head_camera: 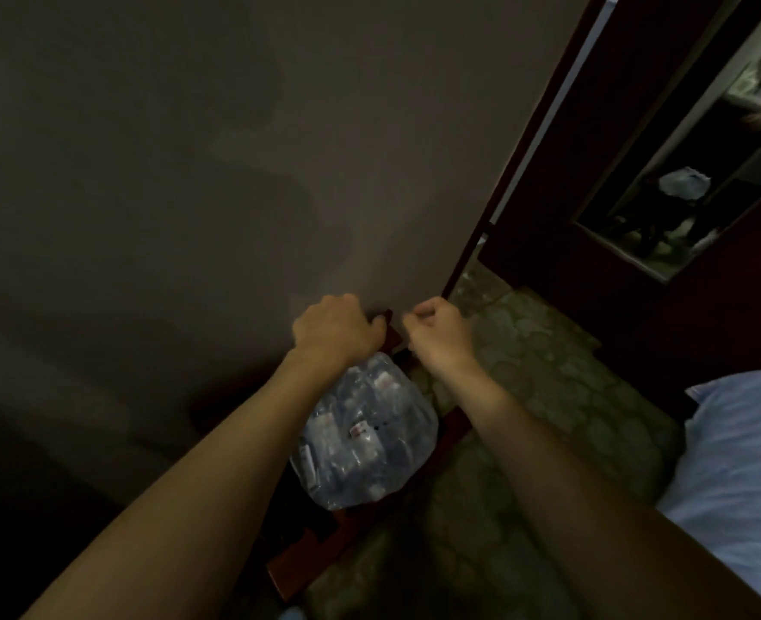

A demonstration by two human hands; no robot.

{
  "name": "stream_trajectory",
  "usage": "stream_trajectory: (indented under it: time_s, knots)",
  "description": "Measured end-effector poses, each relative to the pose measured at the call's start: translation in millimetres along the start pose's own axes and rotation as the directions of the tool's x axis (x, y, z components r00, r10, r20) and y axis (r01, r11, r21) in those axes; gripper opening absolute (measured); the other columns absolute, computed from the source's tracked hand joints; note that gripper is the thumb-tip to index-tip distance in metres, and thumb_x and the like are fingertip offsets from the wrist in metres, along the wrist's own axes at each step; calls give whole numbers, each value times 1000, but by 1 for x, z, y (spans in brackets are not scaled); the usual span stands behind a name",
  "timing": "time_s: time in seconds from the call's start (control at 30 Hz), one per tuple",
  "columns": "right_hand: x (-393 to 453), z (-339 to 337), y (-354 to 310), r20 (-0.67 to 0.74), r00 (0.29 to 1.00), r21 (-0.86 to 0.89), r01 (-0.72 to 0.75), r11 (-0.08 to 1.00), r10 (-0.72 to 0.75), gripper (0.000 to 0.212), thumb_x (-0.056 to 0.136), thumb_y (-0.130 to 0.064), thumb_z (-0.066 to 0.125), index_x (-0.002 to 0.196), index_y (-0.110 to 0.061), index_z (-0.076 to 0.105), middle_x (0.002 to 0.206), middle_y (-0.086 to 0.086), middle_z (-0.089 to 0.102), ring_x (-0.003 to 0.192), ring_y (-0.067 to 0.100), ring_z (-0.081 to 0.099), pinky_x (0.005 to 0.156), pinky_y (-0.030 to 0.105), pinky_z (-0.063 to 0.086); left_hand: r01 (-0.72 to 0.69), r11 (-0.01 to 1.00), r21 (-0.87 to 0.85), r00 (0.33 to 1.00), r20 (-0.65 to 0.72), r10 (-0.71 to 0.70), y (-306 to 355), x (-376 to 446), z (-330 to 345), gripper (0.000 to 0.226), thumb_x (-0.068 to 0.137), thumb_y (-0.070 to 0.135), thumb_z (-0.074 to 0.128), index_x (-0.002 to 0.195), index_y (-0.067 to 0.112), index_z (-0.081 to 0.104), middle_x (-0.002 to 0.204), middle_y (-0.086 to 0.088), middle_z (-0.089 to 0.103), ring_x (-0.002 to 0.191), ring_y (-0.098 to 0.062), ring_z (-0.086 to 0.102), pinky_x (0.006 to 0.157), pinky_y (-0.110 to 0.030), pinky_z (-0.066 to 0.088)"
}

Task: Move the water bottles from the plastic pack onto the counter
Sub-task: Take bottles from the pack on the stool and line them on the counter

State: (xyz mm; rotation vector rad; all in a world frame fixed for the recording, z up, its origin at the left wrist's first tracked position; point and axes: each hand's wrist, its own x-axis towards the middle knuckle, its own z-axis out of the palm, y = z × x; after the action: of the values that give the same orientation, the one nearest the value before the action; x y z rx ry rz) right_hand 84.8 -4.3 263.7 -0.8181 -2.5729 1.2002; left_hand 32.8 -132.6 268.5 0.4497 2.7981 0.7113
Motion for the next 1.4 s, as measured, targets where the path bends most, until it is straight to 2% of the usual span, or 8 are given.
stream_trajectory:
  time_s: [0.2,0.43,0.67,0.77,0.83,1.0,1.27,1.4]
  knots:
    - [44,43,50,166,981,-38,-92,995,97,18,90,-29,58,99,-13,60,96,11,68,90,29,65,83,47,55,151,988,1,976,158,-150,-31,34,58,49,91,55,50,113,14,66,115,-11,66,105,-33,64,78,-36,47]
    - [87,87,103,353,929,-125,-70,990,110,23,94,-29,53,84,-10,62,68,8,61,64,20,59,58,35,50,344,937,-63,900,305,-310,-49,64,113,34,94,42,51,85,11,61,77,-5,62,63,-20,59,52,-30,48]
    - [133,93,142,515,841,-190,-79,979,168,7,93,-28,53,98,-24,54,69,-1,57,62,13,56,51,23,39,503,832,-235,822,428,-376,-33,95,160,33,100,21,48,102,-5,69,98,-21,73,87,-30,74,88,-43,59]
    - [140,99,163,538,826,-162,-93,982,167,18,93,-22,53,75,-19,54,64,-1,54,61,14,54,53,25,41,482,851,-208,836,400,-376,-24,100,190,29,101,11,42,86,-2,63,100,-24,69,93,-33,68,88,-36,54]
    - [139,108,180,567,797,-174,-128,976,206,12,94,-21,53,86,-15,59,74,1,59,68,15,56,59,26,43,468,872,-143,813,457,-361,-21,99,217,30,100,7,39,80,0,60,104,-24,69,97,-35,66,77,-32,47]
    - [133,141,223,629,719,-280,-147,949,297,17,97,-21,50,102,-9,61,98,10,64,92,24,62,77,32,51,467,875,-127,755,573,-319,-27,95,275,33,103,10,39,125,-4,60,131,-22,59,122,-32,54,99,-27,36]
    - [131,189,265,735,512,-427,-159,890,445,31,96,-12,48,124,1,56,113,21,61,104,30,59,79,28,41,360,917,170,628,683,-373,-75,92,326,34,100,18,44,127,6,60,133,-16,60,121,-31,58,98,-35,45]
    - [125,201,274,669,579,-384,-268,884,466,50,96,-15,53,140,4,39,139,23,49,124,36,50,100,35,40,310,924,224,634,675,-377,-89,88,328,34,100,22,45,127,5,56,132,-16,59,122,-32,57,102,-38,43]
